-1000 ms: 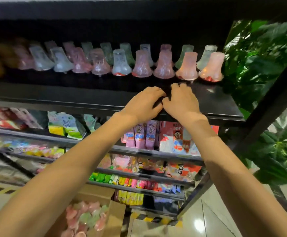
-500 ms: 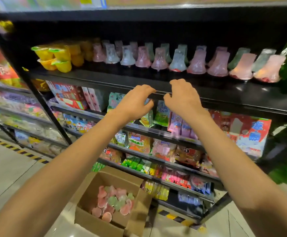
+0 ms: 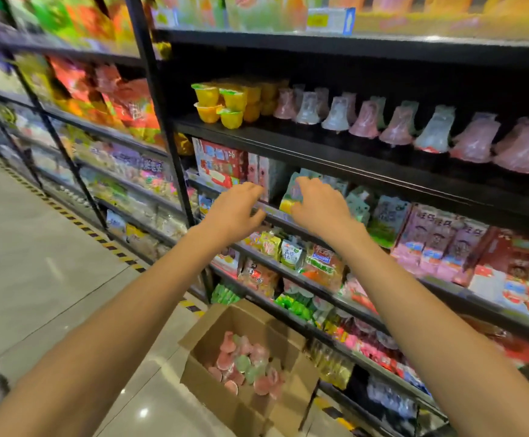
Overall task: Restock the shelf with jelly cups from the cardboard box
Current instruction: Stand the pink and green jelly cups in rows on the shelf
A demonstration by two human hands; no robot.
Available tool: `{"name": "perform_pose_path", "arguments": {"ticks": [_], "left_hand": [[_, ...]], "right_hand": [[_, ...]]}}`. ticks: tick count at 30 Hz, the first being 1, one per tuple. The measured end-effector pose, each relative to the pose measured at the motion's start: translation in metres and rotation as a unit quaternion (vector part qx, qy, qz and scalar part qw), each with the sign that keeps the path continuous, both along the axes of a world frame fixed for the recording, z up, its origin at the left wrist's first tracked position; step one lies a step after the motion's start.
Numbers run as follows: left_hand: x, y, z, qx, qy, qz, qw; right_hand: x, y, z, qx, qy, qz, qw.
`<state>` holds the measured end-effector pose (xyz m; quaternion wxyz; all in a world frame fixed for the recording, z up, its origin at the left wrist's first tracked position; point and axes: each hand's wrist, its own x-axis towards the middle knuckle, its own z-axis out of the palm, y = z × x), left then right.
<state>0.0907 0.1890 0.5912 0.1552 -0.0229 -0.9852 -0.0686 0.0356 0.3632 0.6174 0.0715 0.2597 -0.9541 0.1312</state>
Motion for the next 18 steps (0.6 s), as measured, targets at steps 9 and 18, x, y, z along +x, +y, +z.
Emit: {"name": "perform_pose_path", "arguments": {"ticks": [9, 18], "left_hand": [[0.018, -0.081, -0.004, -0.055, -0.052, 0.117, 0.99], [0.003, -0.126, -0.022, -0.089, -0.078, 0.164, 0.979]], "right_hand": [[-0.032, -0.095, -0.004, -0.022, -0.021, 0.114, 0.993], [-0.066, -0.161, -0.034, -0.015, -0.037, 0.176, 0.984]]}}
